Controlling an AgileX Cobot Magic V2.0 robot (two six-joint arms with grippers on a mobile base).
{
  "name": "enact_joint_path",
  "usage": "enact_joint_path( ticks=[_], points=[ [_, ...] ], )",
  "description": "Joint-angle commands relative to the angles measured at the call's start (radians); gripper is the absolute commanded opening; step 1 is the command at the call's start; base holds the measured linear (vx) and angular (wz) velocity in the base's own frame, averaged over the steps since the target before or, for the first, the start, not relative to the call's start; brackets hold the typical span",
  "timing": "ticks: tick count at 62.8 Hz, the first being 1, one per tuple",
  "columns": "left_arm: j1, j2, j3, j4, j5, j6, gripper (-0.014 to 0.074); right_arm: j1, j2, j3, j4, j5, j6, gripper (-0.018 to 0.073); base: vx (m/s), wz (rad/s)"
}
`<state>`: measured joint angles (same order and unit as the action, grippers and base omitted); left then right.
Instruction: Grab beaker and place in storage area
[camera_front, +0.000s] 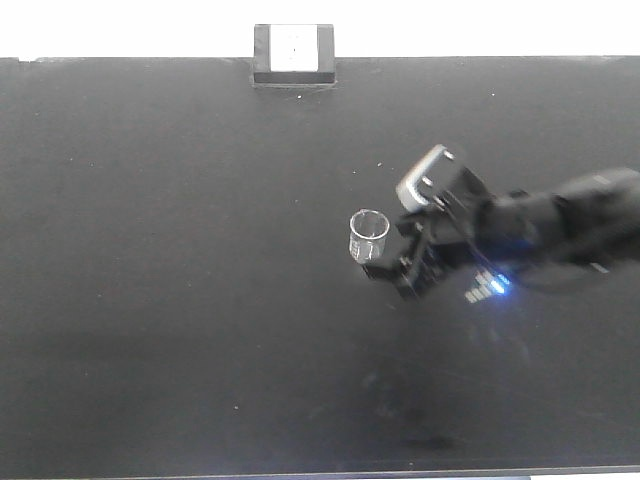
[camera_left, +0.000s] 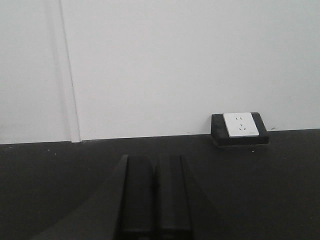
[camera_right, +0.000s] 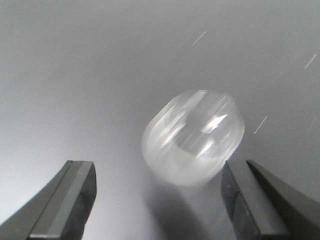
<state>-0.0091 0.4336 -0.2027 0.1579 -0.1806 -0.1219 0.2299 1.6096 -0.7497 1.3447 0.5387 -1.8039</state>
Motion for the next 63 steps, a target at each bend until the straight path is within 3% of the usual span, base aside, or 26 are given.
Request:
enact_joint_path(
  ticks=[1,19,36,44,55,63],
  points=[
    [0.000,0.010,-0.033,-0.008,-0.086,-0.008,-0.0006,-0.005,-0.170,0.038,0.049,0.032,0.012,0.0575,0.00,0.00],
    [0.000,0.010,-0.033,-0.008,-0.086,-0.008,-0.0006,-0.005,-0.463,0.074,0.117,-0.023,0.084,0.0575,0.00,0.00],
    [0.000,0.010,-0.033,-0.008,-0.086,-0.008,-0.0006,-0.005,-0.571,0.074,0.167,-0.153,0.104,0.0566,0.00,0.00],
    [0.000,0.010,-0.033,-0.008,-0.086,-0.008,-0.0006,-0.005,-0.585,0.074,0.249,-0.200,0.104,0.0533,0.00,0.00],
    [0.000,0.010,-0.033,-0.008,-0.086,-0.008,-0.0006,-0.005,-0.594,0.074,0.340,-0.242,0.104,0.0419,0.00,0.00],
    [0.000,0.010,-0.033,-0.008,-0.086,-0.008,-0.0006,-0.005,-0.611,0.082,0.307,-0.317,0.103,0.0221,0.00,0.00]
  ],
)
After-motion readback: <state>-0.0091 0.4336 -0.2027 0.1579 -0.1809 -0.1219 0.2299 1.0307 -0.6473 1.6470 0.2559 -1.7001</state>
